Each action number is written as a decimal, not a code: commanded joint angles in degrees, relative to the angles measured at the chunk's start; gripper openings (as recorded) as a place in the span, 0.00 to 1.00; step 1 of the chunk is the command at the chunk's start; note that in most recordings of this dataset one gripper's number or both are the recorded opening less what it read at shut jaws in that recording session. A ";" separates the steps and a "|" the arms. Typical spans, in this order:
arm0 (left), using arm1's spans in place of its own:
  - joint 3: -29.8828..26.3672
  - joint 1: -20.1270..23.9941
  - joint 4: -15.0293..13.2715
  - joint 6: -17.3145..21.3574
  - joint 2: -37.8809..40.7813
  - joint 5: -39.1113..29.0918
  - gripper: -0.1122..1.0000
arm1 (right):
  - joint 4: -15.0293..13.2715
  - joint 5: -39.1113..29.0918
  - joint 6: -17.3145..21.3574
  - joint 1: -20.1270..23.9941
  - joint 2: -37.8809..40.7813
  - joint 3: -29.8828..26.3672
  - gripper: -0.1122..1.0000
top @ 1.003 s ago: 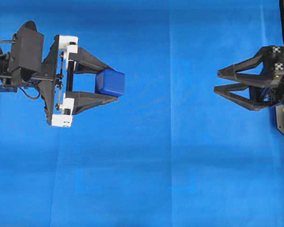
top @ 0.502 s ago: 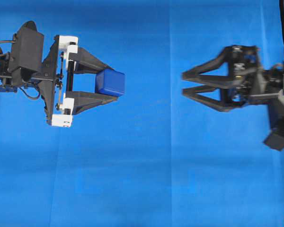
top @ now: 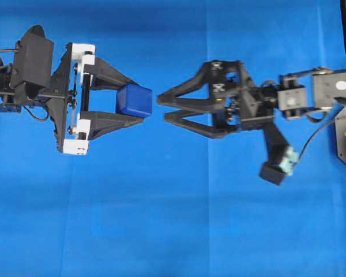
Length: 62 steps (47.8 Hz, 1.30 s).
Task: Handover the blue block to the right arm after grasping it with the left arm, then place it in the designated position.
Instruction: 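Close the right gripper on the cube above the left gripper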
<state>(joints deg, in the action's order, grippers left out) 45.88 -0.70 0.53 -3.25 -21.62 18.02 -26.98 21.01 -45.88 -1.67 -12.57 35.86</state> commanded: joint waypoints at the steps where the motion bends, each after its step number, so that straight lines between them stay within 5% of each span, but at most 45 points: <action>1: -1.05 -0.35 -0.09 -0.09 -0.62 0.53 0.54 | -0.18 -0.44 0.09 0.09 1.23 -3.43 0.96; 14: -1.05 -0.35 -0.09 -0.09 -0.62 0.53 0.54 | -1.93 -1.93 0.09 0.53 6.15 -8.88 0.96; 37: -1.14 -0.53 -0.09 -0.09 -0.62 0.44 0.54 | -2.02 -4.57 -0.09 0.53 6.68 -10.28 0.92; 41: -1.14 -0.70 -0.09 -0.09 -0.62 0.53 0.54 | -2.02 -5.89 -0.09 0.53 6.68 -10.55 0.85; 48: -1.14 -1.23 -0.09 -0.09 -0.70 0.62 0.54 | -2.02 -8.53 0.18 0.18 6.68 -11.60 0.52; 62: -1.23 -1.76 -0.09 0.00 -0.62 0.62 0.54 | -1.85 -8.70 0.35 0.09 6.68 -12.13 0.52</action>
<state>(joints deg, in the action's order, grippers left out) 45.97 -1.76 0.53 -3.25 -21.71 18.11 -29.00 12.13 -45.70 -1.05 -5.19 25.75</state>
